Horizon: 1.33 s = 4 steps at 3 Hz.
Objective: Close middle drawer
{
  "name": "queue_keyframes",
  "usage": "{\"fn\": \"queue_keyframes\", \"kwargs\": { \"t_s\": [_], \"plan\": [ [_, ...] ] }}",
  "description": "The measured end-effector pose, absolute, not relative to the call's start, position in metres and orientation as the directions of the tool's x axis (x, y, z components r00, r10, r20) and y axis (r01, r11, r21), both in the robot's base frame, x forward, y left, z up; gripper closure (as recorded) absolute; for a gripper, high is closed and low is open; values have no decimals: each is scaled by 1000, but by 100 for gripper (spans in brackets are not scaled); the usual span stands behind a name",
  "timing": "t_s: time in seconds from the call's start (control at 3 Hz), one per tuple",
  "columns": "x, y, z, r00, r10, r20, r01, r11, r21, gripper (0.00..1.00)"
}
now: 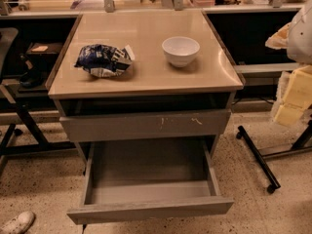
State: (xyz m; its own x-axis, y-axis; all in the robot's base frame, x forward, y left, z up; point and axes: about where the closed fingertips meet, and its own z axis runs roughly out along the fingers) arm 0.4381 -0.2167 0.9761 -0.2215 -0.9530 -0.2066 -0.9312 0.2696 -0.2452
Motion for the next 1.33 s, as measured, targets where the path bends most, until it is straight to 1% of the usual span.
{"fn": "queue_keyframes", "kwargs": {
  "t_s": [0.33,0.67,1.33],
  "plan": [
    [438,-217,976,-222,-953,-207,-931,270,-245,0],
    [438,-217,976,-222,-953,-207,-931,270,-245,18],
    [438,-217,976,-222,-953,-207,-931,270,-245,64]
  ]
}}
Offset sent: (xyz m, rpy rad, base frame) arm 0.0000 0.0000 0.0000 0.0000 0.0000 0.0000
